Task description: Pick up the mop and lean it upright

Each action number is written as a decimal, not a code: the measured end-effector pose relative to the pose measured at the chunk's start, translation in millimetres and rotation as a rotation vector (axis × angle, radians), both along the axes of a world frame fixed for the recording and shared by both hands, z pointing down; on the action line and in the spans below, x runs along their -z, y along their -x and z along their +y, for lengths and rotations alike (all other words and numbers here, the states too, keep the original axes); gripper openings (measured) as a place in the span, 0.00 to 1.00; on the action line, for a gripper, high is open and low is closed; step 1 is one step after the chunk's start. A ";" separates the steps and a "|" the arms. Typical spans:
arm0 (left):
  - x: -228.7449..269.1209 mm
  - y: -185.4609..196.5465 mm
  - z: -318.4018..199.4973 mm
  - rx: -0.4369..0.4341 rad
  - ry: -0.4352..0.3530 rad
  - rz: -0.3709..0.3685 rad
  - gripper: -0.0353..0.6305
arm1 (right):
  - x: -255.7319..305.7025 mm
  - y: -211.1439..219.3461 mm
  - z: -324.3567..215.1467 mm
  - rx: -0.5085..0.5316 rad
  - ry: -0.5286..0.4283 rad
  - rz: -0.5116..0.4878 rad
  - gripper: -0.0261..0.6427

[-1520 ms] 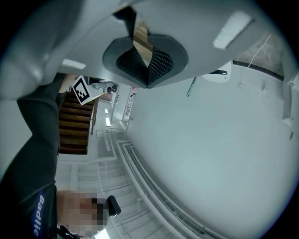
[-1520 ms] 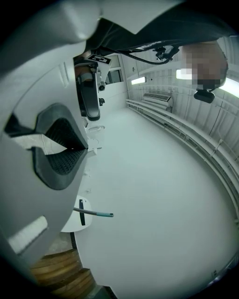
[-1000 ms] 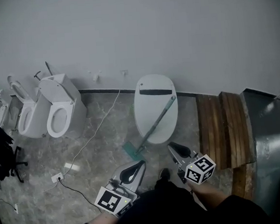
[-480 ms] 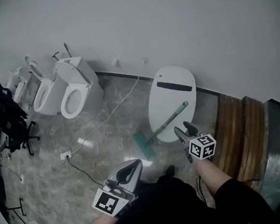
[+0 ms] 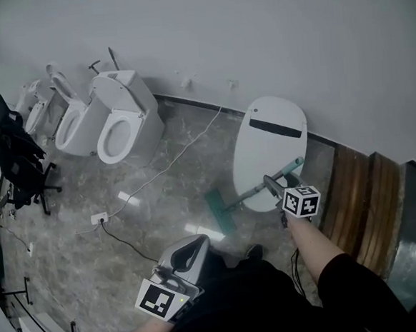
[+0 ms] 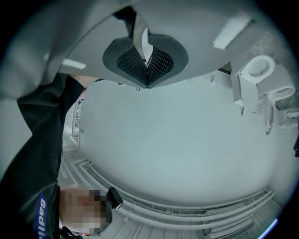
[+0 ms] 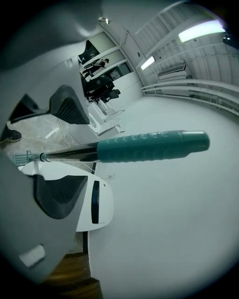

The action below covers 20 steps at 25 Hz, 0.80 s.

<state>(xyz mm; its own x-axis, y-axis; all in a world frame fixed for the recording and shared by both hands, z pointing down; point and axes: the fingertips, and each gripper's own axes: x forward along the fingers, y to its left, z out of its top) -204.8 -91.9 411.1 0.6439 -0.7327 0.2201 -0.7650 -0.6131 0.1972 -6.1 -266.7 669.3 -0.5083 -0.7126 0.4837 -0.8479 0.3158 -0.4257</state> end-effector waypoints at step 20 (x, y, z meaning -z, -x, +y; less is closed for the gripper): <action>9.6 70.1 -27.5 -0.066 -0.026 0.059 0.08 | -1.2 53.4 21.5 -0.037 0.047 0.057 0.18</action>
<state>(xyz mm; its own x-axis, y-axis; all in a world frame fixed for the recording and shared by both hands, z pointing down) -274.9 -119.4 401.6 0.7024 -0.6931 0.1621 -0.7102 -0.6674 0.2239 -59.5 -245.2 670.4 -0.4531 -0.7061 0.5442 -0.8817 0.2650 -0.3902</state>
